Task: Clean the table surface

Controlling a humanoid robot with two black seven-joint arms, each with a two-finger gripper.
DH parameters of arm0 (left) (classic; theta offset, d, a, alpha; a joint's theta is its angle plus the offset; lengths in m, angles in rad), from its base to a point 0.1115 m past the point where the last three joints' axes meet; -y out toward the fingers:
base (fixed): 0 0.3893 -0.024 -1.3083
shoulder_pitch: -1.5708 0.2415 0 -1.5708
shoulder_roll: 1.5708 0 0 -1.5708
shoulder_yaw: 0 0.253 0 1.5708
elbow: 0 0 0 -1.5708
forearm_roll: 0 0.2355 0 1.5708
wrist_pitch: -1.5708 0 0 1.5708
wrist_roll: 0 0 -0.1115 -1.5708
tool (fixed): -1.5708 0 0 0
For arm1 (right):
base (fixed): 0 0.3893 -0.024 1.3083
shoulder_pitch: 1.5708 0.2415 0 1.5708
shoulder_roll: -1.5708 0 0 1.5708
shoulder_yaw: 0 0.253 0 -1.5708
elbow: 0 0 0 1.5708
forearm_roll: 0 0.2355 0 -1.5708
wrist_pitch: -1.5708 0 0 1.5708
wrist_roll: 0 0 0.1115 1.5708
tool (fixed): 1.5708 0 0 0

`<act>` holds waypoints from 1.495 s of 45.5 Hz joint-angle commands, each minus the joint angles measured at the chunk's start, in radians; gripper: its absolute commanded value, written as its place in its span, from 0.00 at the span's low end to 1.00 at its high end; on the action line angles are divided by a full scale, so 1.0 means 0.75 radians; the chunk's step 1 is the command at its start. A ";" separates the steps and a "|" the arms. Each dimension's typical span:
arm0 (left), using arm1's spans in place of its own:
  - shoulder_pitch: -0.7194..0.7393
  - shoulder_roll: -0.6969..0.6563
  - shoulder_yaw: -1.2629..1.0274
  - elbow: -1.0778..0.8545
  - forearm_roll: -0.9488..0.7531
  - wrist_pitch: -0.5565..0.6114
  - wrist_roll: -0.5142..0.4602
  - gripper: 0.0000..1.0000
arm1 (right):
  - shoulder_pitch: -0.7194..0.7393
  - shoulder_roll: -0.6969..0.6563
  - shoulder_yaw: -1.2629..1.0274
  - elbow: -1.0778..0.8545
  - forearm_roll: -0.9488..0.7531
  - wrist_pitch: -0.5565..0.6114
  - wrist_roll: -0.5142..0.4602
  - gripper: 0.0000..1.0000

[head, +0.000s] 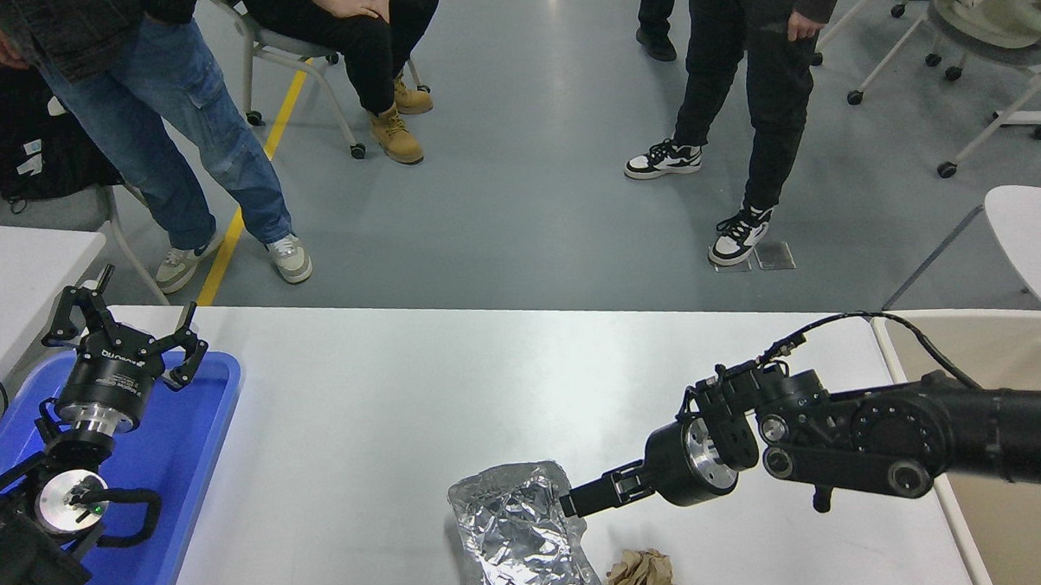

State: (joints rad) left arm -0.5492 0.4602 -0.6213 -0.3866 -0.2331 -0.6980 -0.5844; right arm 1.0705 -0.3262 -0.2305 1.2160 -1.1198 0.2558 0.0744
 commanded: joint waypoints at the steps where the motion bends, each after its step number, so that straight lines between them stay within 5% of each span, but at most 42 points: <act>1: 0.000 0.000 0.000 0.000 0.000 0.000 0.000 1.00 | -0.041 0.054 0.003 -0.065 -0.020 -0.022 -0.011 0.98; 51: 0.000 0.000 0.000 0.000 0.000 0.000 0.000 1.00 | -0.174 0.153 0.005 -0.161 -0.127 -0.046 -0.005 0.95; 68: 0.000 0.000 0.000 0.000 0.000 0.000 0.000 1.00 | -0.186 0.153 0.003 -0.185 -0.204 -0.046 0.003 0.82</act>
State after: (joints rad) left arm -0.5492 0.4602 -0.6213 -0.3866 -0.2332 -0.6980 -0.5844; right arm 0.9396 -0.2127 -0.2280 1.0866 -1.2328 0.2213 0.0737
